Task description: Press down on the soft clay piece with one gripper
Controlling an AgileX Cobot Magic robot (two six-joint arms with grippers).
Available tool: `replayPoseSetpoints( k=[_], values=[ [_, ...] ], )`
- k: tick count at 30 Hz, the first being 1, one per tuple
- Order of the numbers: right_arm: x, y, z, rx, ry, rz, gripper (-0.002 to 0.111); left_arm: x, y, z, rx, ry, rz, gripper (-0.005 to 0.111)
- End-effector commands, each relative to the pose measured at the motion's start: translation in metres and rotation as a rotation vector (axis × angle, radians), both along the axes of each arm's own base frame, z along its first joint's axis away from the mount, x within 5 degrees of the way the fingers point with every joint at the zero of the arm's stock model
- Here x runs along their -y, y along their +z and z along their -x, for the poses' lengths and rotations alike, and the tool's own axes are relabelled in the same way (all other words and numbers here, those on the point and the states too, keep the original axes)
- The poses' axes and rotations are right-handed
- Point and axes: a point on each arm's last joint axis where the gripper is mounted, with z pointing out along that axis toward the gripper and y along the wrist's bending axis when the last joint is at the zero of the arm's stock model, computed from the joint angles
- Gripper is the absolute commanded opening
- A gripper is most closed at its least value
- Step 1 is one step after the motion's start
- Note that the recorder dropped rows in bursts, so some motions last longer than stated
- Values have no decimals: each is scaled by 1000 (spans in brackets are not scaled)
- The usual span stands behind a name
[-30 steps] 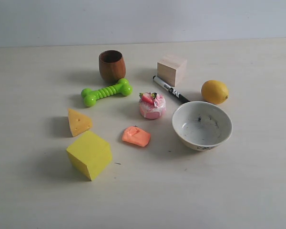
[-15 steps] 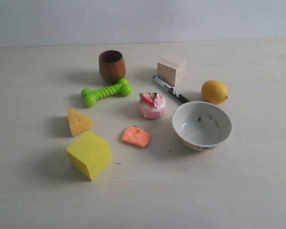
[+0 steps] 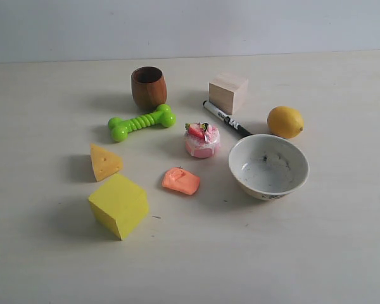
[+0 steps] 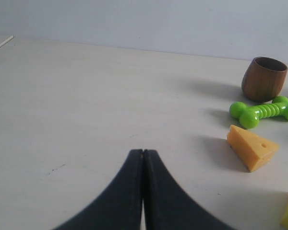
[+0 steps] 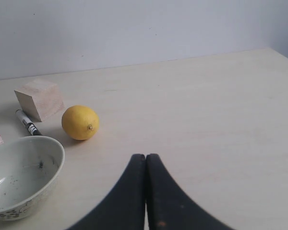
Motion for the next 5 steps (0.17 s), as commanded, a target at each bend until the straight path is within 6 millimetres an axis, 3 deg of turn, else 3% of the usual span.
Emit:
replayPoseSetpoints(
  k=[1,5],
  values=[
    [0,-1,0,9,-5,0,0,1,1,0,15,-9,5,0],
    [0,-1,0,9,-5,0,0,1,1,0,15,-9,5,0]
  ],
)
